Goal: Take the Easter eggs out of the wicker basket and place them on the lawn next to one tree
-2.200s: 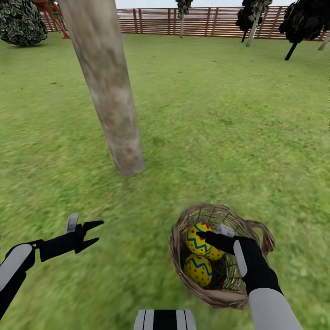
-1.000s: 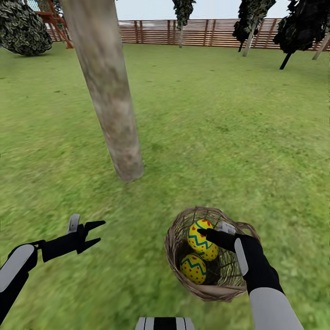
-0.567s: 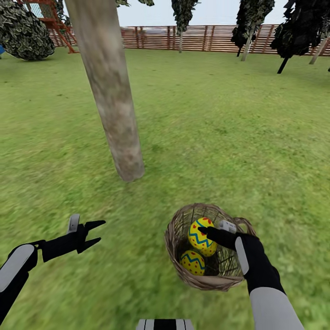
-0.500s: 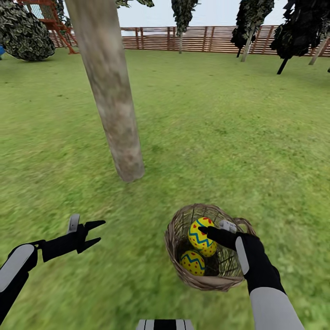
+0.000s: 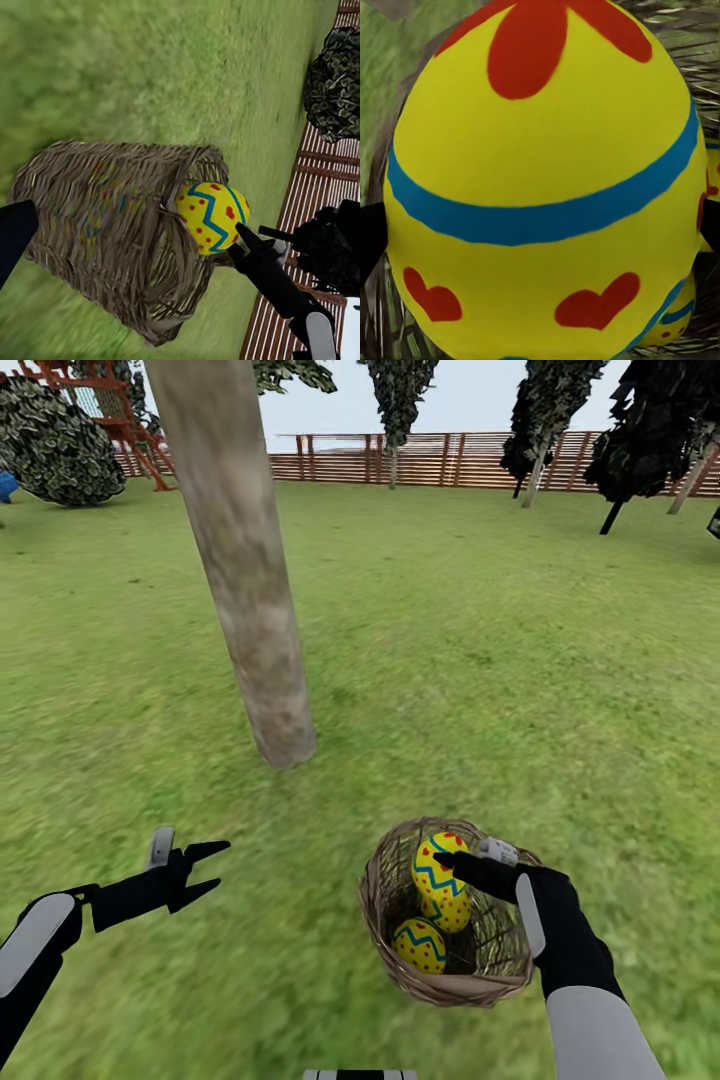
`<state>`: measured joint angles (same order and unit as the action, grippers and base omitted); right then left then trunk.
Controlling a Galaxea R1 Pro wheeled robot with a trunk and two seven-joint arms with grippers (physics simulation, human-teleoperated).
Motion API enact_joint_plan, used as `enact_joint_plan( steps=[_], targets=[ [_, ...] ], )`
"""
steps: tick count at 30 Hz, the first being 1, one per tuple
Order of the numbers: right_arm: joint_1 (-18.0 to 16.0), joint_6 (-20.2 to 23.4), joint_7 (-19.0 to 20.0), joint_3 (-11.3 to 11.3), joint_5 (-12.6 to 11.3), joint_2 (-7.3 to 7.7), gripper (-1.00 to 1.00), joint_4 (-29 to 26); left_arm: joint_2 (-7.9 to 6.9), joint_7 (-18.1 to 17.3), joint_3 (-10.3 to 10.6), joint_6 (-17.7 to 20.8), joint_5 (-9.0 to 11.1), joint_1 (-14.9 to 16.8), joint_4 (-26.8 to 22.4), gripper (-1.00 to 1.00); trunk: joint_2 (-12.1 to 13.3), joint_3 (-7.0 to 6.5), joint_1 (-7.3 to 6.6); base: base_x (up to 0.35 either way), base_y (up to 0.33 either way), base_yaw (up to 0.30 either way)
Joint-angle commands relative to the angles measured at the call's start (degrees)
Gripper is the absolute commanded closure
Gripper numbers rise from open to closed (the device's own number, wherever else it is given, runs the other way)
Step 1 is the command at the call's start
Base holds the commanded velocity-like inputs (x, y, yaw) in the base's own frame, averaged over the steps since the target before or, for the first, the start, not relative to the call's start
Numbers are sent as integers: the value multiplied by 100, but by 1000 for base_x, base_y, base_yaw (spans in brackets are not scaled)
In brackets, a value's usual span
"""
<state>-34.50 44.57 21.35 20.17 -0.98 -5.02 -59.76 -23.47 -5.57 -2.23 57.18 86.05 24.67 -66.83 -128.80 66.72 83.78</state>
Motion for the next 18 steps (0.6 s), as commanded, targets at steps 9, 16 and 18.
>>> enact_joint_plan(
  steps=[9, 16, 18],
  targets=[
    [-4, 226, 19, -296, -7, 1, 100, -286, 9, -58, 74, 21, -66, 3, 3, -100, 281, -205, -155, 0, 0, 0],
    [-4, 1025, -7, -334, 1, -7, 100, -750, 252, -19, 88, 15, -121, 3, 3, -100, 561, -395, -309, 0, 0, 0],
    [-4, 1304, -8, -338, 1, -8, 100, -794, 290, -20, 88, 13, -123, 3, 3, -100, 642, -450, -353, 0, 0, 0]
  ],
)
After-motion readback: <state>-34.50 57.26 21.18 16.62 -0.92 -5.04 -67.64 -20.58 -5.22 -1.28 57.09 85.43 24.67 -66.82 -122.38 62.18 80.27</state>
